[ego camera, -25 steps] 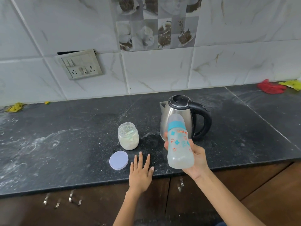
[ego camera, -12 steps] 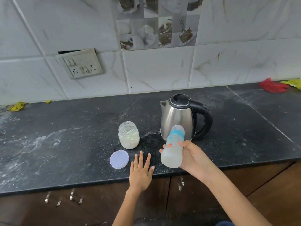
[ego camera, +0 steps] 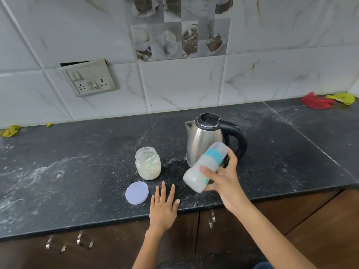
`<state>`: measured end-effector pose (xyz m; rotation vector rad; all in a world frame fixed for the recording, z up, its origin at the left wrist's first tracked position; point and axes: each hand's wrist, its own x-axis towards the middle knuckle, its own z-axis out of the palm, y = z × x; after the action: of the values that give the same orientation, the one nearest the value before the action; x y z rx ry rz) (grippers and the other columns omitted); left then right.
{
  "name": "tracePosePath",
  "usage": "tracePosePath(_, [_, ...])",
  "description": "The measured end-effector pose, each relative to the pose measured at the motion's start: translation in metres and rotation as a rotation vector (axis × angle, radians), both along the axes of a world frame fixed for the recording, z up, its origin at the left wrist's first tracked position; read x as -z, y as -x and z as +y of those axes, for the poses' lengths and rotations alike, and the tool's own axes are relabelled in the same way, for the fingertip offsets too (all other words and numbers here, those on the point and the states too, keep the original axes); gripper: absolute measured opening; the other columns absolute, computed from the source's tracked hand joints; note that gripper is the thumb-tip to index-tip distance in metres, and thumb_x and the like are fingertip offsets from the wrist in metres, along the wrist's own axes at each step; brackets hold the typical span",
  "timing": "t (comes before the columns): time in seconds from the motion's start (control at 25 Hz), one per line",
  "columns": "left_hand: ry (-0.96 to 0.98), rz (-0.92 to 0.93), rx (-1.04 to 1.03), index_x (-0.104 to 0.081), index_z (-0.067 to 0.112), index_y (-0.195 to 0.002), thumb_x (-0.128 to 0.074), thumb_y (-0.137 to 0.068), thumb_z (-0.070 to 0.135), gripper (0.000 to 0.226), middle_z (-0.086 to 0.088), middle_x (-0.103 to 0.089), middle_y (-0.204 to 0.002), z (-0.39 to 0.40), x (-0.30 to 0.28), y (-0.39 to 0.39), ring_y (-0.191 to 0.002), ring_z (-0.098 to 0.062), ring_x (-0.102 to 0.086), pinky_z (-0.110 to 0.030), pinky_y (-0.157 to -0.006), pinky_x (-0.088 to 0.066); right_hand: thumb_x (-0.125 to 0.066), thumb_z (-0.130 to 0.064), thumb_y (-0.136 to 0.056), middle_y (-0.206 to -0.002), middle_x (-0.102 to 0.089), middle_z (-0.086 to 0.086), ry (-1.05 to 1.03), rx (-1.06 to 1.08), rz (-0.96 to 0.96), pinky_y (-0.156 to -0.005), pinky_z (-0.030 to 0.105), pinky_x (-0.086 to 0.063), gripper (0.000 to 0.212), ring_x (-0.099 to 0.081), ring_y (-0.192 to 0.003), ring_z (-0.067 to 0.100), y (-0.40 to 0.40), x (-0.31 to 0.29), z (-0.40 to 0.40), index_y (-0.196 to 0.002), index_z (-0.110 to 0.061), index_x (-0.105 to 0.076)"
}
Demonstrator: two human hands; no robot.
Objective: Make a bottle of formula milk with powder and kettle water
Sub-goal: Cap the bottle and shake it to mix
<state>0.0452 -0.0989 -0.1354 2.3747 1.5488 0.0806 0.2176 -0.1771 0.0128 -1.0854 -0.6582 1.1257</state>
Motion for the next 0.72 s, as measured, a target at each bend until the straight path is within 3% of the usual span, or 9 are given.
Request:
tracePosePath(0.08, [-0.007,-0.003,-0.007,0.003,0.030,-0.149,0.044,-0.048,0.072,0.117,-0.004,0.016,-0.157,0.000,0.001,-0.001,-0.146,-0.028,0.011,-0.042,-0.118,0.000,-0.073,0.001,-0.076,-0.123,-0.052,0.005,-0.014,0.086,0.071,-0.067,0.052,-0.060,0.090,-0.059,-0.113,0.027,-0.002,-0.003,0.005,-0.137,-0.043,-0.023])
tracePosePath(0.24, [0.008,0.001,-0.001,0.013,0.026,-0.146,0.021,-0.062,0.061,0.092,-0.006,0.013,-0.159,-0.002,-0.004,-0.001,-0.147,-0.027,0.011,-0.041,-0.118,-0.001,-0.078,0.004,-0.070,-0.125,-0.055,0.011,0.043,-0.195,-0.100,-0.070,0.051,-0.060,0.095,-0.064,-0.109,0.026,0.020,0.005,-0.004,-0.131,-0.046,-0.025])
tracePosePath(0.4, [-0.003,-0.009,-0.010,0.000,0.029,-0.149,0.030,-0.063,0.071,0.100,-0.006,0.010,-0.159,-0.002,-0.001,-0.002,-0.146,-0.028,0.011,-0.042,-0.118,0.000,-0.076,-0.001,-0.066,-0.128,-0.050,0.012,-0.015,0.043,0.169,-0.069,0.053,-0.059,0.096,-0.058,-0.116,0.033,0.001,-0.001,0.010,-0.136,-0.041,-0.025])
tracePosePath(0.52, [0.008,0.017,0.000,0.004,0.025,-0.149,0.002,-0.083,0.054,0.072,-0.006,0.010,-0.159,-0.001,-0.002,-0.001,-0.147,-0.028,0.010,-0.042,-0.118,-0.002,-0.078,0.004,-0.067,-0.125,-0.055,0.014,0.056,-0.169,0.006,-0.068,0.051,-0.060,0.094,-0.063,-0.110,0.031,0.020,0.008,-0.006,-0.130,-0.047,-0.030])
tracePosePath(0.56, [0.011,0.023,0.002,0.007,0.025,-0.149,0.001,-0.084,0.055,0.071,-0.006,0.011,-0.159,-0.001,-0.002,-0.001,-0.147,-0.027,0.011,-0.042,-0.119,-0.002,-0.078,0.004,-0.067,-0.125,-0.055,0.015,0.054,-0.183,-0.013,-0.067,0.050,-0.060,0.093,-0.063,-0.110,0.031,0.021,0.007,-0.007,-0.128,-0.048,-0.032])
tracePosePath(0.72, [-0.016,-0.006,-0.017,0.001,0.030,-0.149,0.035,-0.058,0.074,0.106,-0.005,0.009,-0.159,0.000,0.001,-0.002,-0.147,-0.028,0.010,-0.042,-0.118,-0.001,-0.073,-0.002,-0.070,-0.131,-0.050,0.010,-0.027,0.066,0.239,-0.067,0.051,-0.059,0.089,-0.062,-0.110,0.033,-0.010,-0.002,0.011,-0.137,-0.043,-0.031])
